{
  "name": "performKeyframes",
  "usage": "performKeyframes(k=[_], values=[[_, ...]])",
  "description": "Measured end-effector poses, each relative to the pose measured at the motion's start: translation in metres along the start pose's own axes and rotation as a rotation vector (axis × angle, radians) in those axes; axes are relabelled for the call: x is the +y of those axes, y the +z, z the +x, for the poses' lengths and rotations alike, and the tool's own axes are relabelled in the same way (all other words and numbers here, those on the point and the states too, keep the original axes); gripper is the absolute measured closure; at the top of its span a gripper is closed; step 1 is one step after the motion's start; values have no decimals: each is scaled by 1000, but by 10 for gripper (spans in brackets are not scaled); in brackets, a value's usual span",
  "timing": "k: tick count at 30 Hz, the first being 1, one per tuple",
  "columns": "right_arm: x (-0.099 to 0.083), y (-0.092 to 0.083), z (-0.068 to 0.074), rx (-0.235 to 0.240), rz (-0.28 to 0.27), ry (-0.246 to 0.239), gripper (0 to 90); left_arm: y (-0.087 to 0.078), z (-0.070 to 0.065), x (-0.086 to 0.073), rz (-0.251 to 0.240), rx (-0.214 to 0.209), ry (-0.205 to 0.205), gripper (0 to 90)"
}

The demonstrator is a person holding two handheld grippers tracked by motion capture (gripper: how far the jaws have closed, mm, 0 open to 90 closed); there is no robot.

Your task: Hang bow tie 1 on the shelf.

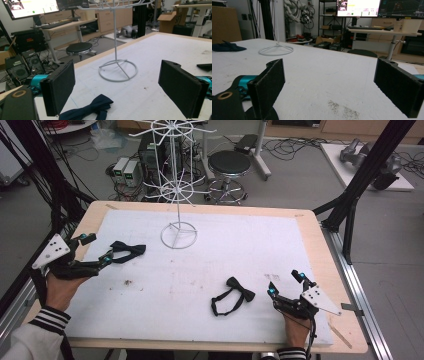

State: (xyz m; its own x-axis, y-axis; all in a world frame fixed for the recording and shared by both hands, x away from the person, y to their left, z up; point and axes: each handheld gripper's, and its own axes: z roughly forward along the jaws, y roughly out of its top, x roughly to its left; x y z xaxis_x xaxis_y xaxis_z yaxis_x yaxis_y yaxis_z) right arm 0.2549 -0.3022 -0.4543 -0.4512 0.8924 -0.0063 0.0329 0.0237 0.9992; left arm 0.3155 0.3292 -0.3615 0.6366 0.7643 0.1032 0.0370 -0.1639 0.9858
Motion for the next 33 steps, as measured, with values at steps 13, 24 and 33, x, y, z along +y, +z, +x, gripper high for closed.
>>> performKeyframes(k=[13, 24, 33], values=[[0, 0, 0, 0, 3, -2, 93, 10, 25, 22, 44, -55, 15, 145], [0, 0, 0, 0, -2, -9, 93, 34, 41, 36, 111, -91, 52, 146], [0, 0, 0, 0, -1, -5, 93, 56, 61, 37, 251, -130, 58, 147]])
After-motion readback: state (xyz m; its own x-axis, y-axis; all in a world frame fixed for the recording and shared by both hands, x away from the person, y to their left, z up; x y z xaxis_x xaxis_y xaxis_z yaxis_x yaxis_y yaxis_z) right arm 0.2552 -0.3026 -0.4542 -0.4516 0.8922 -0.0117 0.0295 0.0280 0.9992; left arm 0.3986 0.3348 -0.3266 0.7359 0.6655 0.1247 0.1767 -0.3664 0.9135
